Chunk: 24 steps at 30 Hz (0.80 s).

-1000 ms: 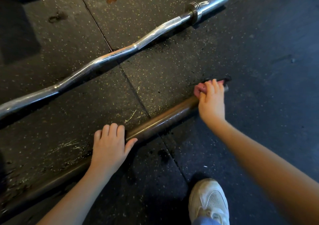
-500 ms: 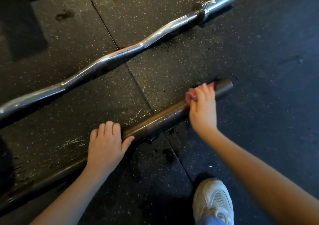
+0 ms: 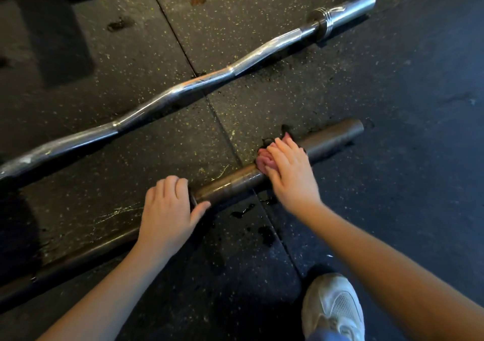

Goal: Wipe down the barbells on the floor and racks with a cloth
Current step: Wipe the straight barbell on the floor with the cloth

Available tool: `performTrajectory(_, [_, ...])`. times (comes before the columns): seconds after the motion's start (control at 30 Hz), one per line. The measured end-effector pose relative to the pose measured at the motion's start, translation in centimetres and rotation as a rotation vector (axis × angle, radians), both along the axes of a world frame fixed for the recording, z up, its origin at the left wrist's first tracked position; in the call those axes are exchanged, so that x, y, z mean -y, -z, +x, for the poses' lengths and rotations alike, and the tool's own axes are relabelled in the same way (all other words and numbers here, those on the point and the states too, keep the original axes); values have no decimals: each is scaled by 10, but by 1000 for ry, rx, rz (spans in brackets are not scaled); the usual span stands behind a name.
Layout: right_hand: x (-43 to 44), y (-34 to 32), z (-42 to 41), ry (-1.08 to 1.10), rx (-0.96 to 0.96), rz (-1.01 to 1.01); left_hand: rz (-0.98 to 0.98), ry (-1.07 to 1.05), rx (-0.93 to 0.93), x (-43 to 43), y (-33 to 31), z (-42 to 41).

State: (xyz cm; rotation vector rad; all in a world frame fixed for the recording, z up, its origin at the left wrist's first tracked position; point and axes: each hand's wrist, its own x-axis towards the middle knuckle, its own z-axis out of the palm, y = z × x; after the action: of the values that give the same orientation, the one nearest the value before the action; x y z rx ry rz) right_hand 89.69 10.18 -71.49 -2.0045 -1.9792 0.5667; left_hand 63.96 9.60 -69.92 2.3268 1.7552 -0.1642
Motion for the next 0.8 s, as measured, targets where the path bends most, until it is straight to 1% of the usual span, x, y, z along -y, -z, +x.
performTrajectory(0.07, [-6, 1, 18, -69, 78, -44, -52, 62, -65, 10, 1, -6])
performTrajectory(0.1, [-9, 1, 21, -50, 110, -54, -75, 83, -92, 12, 1, -8])
performTrajectory(0.17, [-11, -2, 7, 96, 101, -38, -92, 105, -112, 9, -2, -9])
performTrajectory(0.2, [-10, -4, -8, 186, 66, -29, -110, 110, -108, 6, -5, -7])
performTrajectory(0.23, [-8, -7, -25, 228, 23, -20, -136, 113, -94, 3, -8, -6])
performTrajectory(0.27, [-4, -7, -41, 192, -3, -7, -161, 110, -78, -1, -9, -6])
performTrajectory(0.33, [8, -4, -59, -63, 5, 8, -201, 92, -47, -10, -10, -8])
performTrajectory(0.4, [7, -8, -49, -297, 43, 2, -226, 72, -38, -17, -12, -9])
performTrajectory(0.43, [1, -10, -39, -345, 65, -5, -211, 63, -30, -19, -13, -11])
performTrajectory(0.47, [-5, -11, -30, -336, 74, 4, -182, 51, -15, -19, -14, -13])
performTrajectory(0.53, [-13, -11, -21, -139, 59, 25, -140, 42, 23, -13, -16, -16])
performTrajectory(0.6, [-15, -13, -39, 82, 55, -4, -135, 38, 56, -8, -15, -18])
performTrajectory(0.63, [-14, -13, -56, 112, 46, -34, -142, 33, 67, -9, -14, -19])
performTrajectory(0.67, [-11, -12, -73, 68, 43, -46, -151, 30, 72, -11, -14, -20])
performTrajectory(0.73, [-3, -9, -97, -175, 30, -28, -177, 20, 73, -18, -13, -21])
performTrajectory(0.8, [-6, -10, -100, -387, 22, -29, -206, -16, 78, -24, -14, -22])
